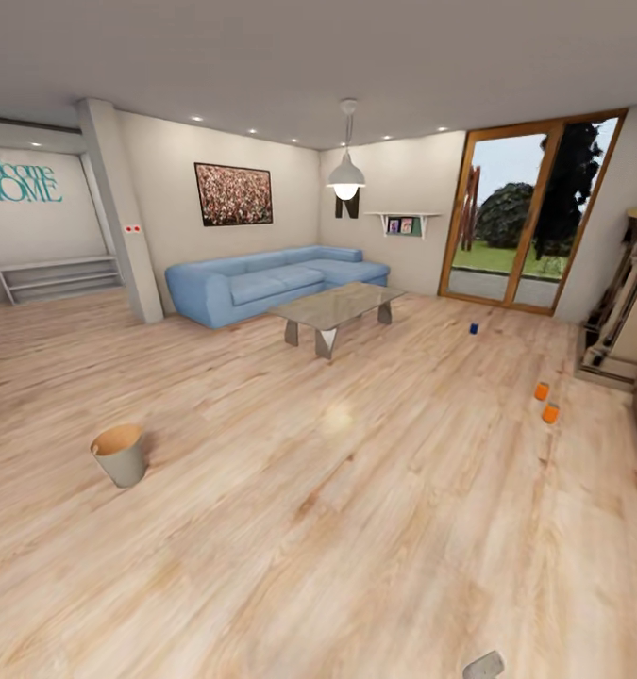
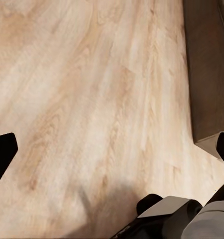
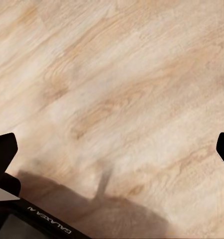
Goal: Put the three can of soda from the living room inside the tash can in the kitchen.
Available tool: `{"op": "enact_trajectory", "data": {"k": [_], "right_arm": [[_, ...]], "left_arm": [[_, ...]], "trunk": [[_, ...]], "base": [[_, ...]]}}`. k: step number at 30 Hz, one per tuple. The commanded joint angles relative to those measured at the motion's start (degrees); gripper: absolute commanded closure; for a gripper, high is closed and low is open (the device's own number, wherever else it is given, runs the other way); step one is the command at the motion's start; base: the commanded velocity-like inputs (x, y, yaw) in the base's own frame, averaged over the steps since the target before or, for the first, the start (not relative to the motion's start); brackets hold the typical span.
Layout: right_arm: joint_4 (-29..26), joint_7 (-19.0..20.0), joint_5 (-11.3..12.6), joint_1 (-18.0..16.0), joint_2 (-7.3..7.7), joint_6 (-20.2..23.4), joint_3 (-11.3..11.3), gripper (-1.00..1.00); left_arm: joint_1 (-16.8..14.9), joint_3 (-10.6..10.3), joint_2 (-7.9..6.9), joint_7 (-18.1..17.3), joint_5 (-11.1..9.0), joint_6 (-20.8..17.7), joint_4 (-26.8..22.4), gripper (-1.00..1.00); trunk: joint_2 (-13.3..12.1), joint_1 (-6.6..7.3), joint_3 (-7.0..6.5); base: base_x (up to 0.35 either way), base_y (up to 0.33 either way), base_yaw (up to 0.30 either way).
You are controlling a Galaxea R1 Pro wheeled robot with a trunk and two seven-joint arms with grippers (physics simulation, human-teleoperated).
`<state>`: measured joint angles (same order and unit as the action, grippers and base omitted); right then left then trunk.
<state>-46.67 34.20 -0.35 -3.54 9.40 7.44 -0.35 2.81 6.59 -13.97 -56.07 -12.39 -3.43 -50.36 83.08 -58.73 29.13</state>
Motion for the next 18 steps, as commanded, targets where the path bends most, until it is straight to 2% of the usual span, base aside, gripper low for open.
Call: {"op": "enact_trajectory", "data": {"k": [1, 18], "right_arm": [[0.0, 0.0, 0.0, 0.0, 0.0, 0.0, 0.0, -1.0], [0.0, 0.0, -0.1, 0.0, 0.0, -0.1, 0.0, -1.0]], "left_arm": [[0.0, 0.0, 0.0, 0.0, 0.0, 0.0, 0.0, -1.0], [0.0, 0.0, 0.0, 0.0, 0.0, 0.0, 0.0, -1.0]], "trunk": [[0.0, 0.0, 0.03], [0.0, 0.0, 0.57]], "base": [[0.344, 0.0, 0.245], [0.344, 0.0, 0.245]]}}
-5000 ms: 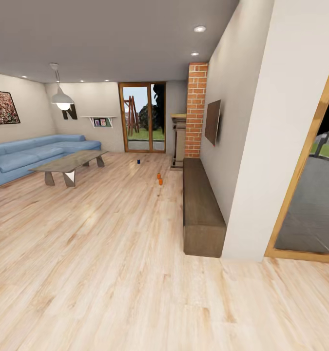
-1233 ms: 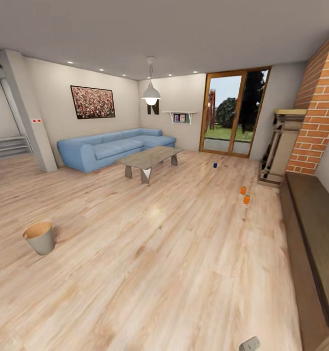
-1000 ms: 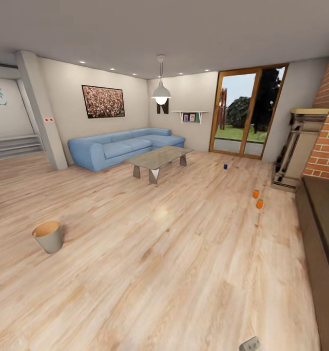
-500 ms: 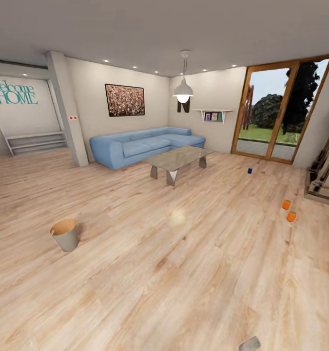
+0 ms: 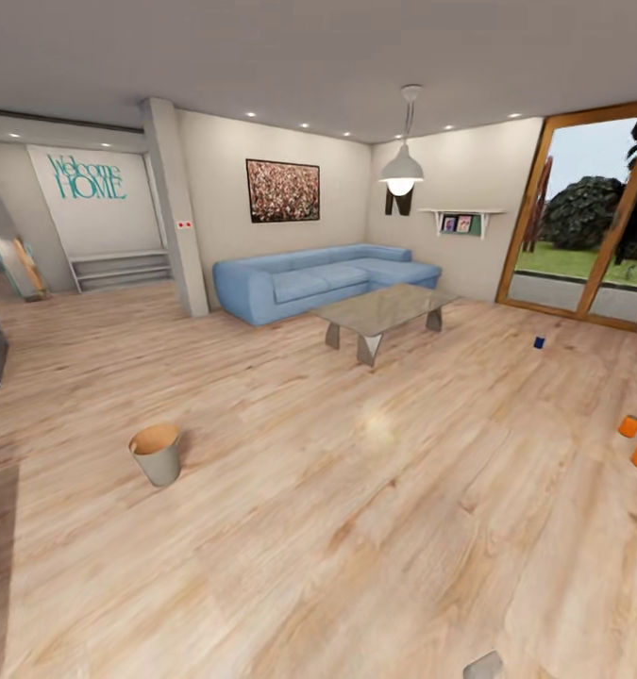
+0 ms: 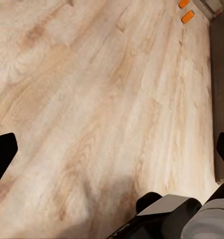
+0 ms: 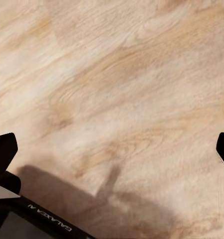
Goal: Put the three can of soda from the living room inside the tash can in the kitchen.
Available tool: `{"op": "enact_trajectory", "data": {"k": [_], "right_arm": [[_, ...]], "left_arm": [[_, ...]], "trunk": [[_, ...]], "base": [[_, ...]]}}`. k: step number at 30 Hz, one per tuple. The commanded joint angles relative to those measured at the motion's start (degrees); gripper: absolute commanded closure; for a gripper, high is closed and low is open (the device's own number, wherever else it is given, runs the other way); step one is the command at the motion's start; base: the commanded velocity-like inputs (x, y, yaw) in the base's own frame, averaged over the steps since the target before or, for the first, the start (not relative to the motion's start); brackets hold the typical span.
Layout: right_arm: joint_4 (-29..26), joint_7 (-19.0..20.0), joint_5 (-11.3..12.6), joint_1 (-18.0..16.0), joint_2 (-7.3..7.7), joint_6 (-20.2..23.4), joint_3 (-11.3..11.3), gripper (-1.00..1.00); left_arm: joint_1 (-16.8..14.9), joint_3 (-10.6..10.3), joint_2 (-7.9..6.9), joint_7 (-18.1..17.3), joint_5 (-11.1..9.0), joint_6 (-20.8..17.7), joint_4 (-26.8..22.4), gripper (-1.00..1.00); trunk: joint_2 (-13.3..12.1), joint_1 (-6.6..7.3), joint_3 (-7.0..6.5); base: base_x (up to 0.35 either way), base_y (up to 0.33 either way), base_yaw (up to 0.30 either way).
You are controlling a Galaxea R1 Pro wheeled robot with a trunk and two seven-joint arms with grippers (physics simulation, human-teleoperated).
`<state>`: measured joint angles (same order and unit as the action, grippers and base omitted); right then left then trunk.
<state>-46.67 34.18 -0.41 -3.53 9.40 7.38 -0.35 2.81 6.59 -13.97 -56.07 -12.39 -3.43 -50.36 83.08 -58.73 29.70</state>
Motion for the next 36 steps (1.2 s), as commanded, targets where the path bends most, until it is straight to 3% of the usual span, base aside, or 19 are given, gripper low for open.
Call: {"op": "enact_trajectory", "data": {"k": [1, 24, 36], "right_arm": [[0.0, 0.0, 0.0, 0.0, 0.0, 0.0, 0.0, -1.0], [0.1, -0.1, 0.0, 0.0, 0.0, 0.0, 0.0, -1.0], [0.1, -0.2, 0.0, 0.0, 0.0, -0.1, 0.0, -1.0]], "left_arm": [[0.0, 0.0, 0.0, 0.0, 0.0, 0.0, 0.0, -1.0], [0.0, 0.0, 0.0, 0.0, 0.0, 0.0, 0.0, -1.0], [0.0, 0.0, 0.0, 0.0, 0.0, 0.0, 0.0, -1.0]], "trunk": [[0.0, 0.0, 0.03], [0.0, 0.0, 0.76], [0.0, 0.0, 1.15]], "base": [[0.344, 0.0, 0.245], [0.344, 0.001, 0.245], [0.329, 0.127, 0.245]]}}
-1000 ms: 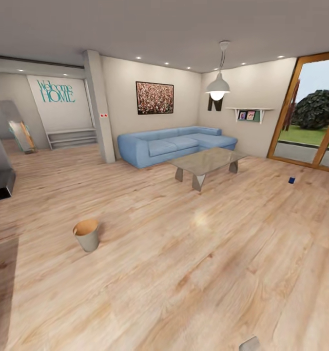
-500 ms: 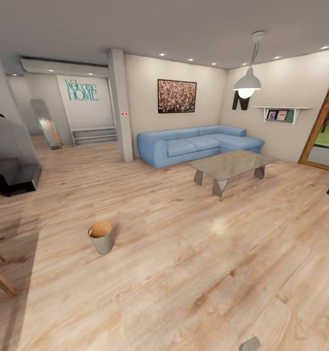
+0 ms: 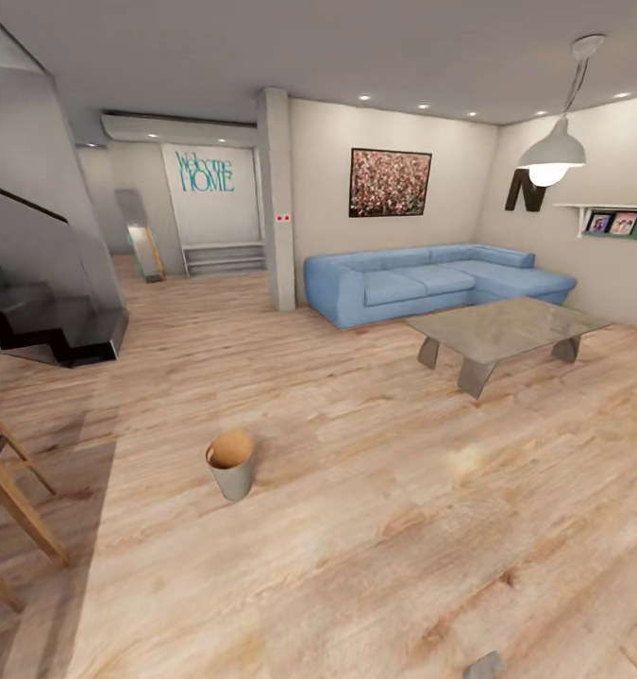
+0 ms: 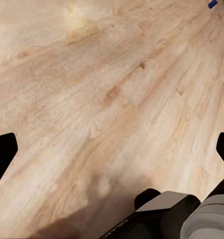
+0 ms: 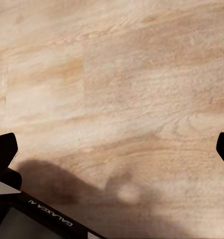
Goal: Put the three can of soda from the living room inside the tash can in the kitchen.
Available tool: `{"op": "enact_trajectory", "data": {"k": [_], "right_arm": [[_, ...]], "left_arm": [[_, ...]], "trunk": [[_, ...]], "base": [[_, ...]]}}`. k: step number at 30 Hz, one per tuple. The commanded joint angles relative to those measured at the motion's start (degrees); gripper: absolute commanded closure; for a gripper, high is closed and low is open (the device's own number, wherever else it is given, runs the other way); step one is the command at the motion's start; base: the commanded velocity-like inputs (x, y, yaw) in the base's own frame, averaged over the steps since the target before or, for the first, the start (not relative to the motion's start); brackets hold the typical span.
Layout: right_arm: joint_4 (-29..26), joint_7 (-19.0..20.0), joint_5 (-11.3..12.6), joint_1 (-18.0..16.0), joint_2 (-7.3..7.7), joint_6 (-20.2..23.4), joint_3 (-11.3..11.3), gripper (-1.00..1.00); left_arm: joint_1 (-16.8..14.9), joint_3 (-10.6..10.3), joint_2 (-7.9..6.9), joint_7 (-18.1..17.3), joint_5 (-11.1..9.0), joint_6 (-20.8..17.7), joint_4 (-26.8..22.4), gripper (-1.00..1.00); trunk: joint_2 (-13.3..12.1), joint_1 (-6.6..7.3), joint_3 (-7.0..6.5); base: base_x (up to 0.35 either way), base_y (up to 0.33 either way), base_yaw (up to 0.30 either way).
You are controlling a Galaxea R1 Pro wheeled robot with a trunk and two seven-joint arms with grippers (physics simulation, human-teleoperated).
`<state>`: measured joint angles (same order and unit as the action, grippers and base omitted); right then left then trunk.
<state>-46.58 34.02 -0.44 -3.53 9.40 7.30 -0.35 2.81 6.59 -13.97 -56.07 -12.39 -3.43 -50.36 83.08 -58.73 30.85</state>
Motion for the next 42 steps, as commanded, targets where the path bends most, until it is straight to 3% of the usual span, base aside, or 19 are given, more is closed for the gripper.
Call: {"op": "enact_trajectory", "data": {"k": [1, 24, 42], "right_arm": [[0.0, 0.0, 0.0, 0.0, 0.0, 0.0, 0.0, -1.0], [0.0, 0.0, 0.0, 0.0, 0.0, 0.0, 0.0, -1.0], [0.1, -0.1, 0.0, 0.0, 0.0, -0.2, 0.1, -1.0]], "left_arm": [[0.0, 0.0, 0.0, 0.0, 0.0, 0.0, 0.0, -1.0], [0.0, 0.0, 0.0, 0.0, 0.0, 0.0, 0.0, -1.0], [0.0, 0.0, 0.0, 0.0, 0.0, 0.0, 0.0, -1.0]], "trunk": [[0.0, 0.0, 0.03], [0.0, 0.0, 0.76], [0.0, 0.0, 0.8]], "base": [[0.314, 0.167, 0.245], [0.317, 0.158, 0.242], [0.346, 0.007, 0.018]]}}
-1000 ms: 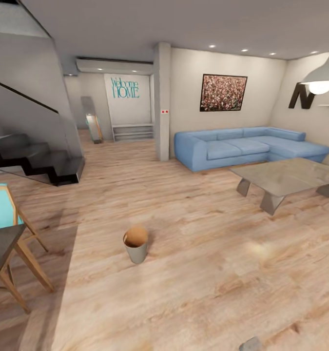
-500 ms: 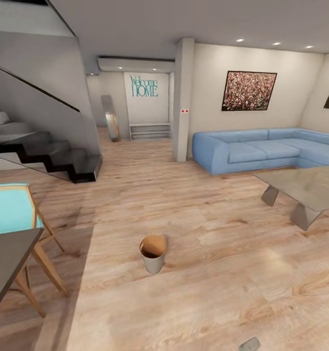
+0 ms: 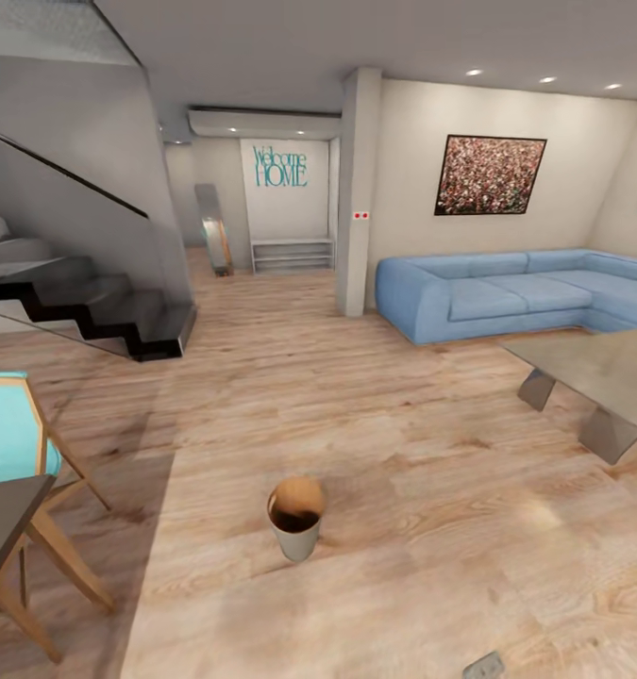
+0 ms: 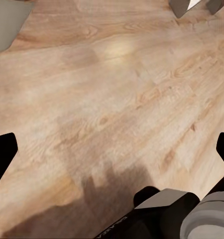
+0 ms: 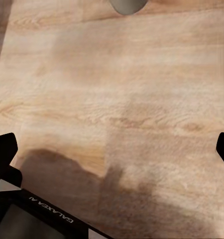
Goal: Put the three can of soda from the living room inside the tash can in the kitchen.
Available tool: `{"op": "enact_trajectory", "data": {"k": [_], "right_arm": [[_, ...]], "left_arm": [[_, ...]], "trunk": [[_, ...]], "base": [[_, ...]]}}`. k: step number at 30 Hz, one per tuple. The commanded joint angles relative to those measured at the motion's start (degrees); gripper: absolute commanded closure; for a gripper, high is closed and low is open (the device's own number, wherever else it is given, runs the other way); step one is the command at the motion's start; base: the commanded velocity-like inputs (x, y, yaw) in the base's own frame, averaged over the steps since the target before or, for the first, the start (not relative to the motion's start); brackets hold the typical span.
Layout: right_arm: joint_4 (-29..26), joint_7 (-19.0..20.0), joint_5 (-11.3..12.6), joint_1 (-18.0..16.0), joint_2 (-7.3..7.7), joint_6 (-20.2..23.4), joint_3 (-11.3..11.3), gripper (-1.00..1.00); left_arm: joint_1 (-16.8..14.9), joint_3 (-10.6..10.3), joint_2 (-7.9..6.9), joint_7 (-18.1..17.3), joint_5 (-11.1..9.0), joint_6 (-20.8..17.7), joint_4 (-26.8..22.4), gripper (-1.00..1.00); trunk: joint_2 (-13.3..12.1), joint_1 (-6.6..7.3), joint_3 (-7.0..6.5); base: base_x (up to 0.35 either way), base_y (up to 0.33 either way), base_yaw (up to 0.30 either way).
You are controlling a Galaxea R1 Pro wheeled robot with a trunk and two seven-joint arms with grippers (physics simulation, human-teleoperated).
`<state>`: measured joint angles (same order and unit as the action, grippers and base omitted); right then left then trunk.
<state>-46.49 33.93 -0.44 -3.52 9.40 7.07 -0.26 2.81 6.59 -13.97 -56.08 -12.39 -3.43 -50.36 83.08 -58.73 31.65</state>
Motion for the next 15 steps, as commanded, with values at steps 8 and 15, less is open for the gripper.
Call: {"op": "enact_trajectory", "data": {"k": [8, 15], "right_arm": [[0.0, 0.0, 0.0, 0.0, 0.0, -0.1, 0.0, -1.0], [0.1, 0.0, 0.0, 0.0, 0.0, -0.1, 0.0, -1.0]], "left_arm": [[0.0, 0.0, 0.0, 0.0, 0.0, 0.0, 0.0, -1.0], [0.0, 0.0, 0.0, 0.0, 0.0, 0.0, 0.0, -1.0]], "trunk": [[0.0, 0.0, 0.0], [0.0, 0.0, 0.0]], "base": [[0.347, 0.0, 0.0], [0.347, 0.032, 0.0]]}}
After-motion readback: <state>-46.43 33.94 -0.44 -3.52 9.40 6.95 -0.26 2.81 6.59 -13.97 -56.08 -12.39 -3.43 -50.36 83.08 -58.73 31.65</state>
